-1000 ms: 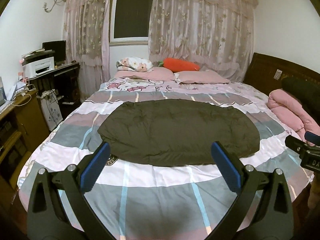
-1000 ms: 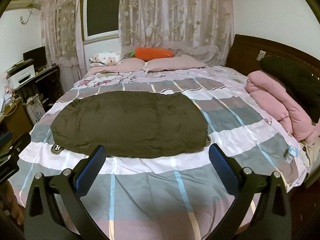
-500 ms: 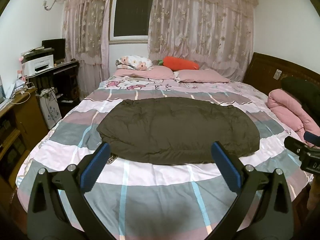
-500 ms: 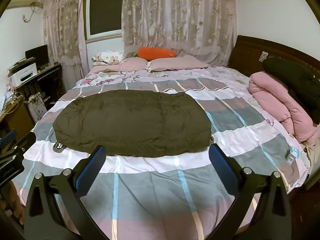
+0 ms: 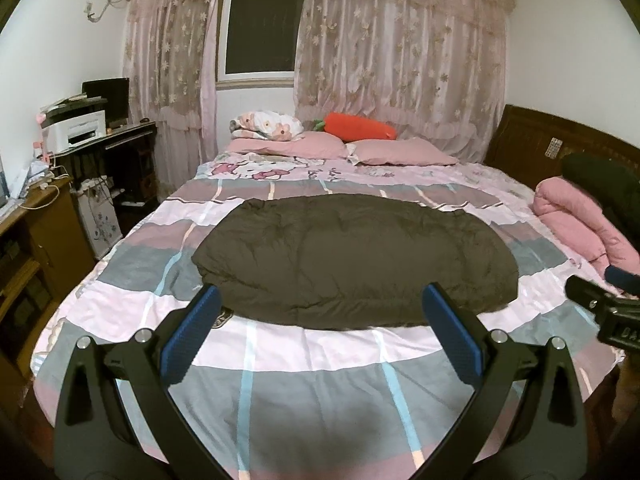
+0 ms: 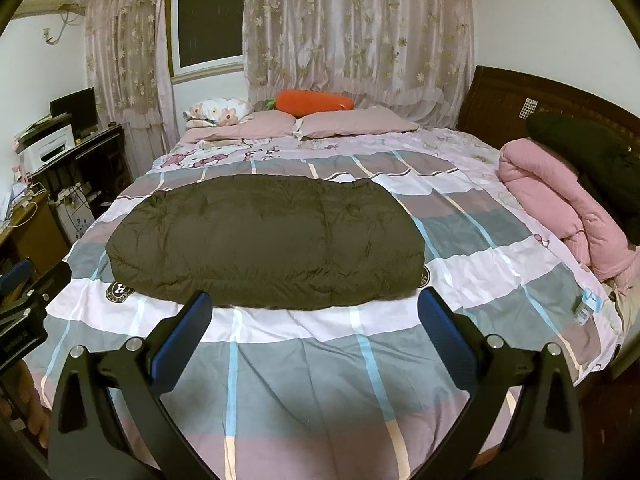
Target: Fold large clothes
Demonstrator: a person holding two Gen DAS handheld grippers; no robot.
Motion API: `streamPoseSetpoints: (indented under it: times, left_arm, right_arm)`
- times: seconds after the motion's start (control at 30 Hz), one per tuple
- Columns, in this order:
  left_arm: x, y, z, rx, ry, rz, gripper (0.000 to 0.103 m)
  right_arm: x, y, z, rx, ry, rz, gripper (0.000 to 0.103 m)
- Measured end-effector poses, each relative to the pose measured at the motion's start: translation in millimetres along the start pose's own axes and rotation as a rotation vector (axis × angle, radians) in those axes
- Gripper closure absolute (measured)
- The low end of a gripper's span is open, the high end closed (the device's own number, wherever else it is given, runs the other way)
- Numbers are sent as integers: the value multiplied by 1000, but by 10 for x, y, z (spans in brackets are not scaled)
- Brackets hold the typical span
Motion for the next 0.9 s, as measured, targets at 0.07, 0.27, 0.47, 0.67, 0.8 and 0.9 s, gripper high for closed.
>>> streamPoseSetpoints:
  times: [0.07, 0.27, 0.47, 0.67, 0.8, 0.9]
  left_arm:
    - [13, 4, 6, 3, 2, -3, 2]
    - [19, 11, 13, -5, -5, 5, 2]
    - [13, 24, 11, -8, -9, 0, 2]
    - [18, 25, -6, -7, -6, -8, 2]
    - [19, 16, -22, -8, -4, -15, 2]
    - [28, 12, -23, -8, 0, -16, 2]
  right_arm:
    - [0, -25, -2, 4, -5, -2, 1]
    - [11, -57, -9, 3, -5, 0, 1]
    - [19, -50, 0, 7, -6, -5, 1]
    - [7, -81, 15, 11, -12, -12, 1]
    - [7, -84, 16, 5, -8, -15, 1]
    - [10, -82, 15, 4, -8, -12, 1]
Point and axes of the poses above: each gripper's, at about its wrist camera, not at the fingertips, and z roughly against the way its jaws point, x to its right, y to its top, the point moved 4 cm from there along -z, roughly the way its jaws point, and after that the axes turned 5 degrees about -y, right-handed, at the moved point
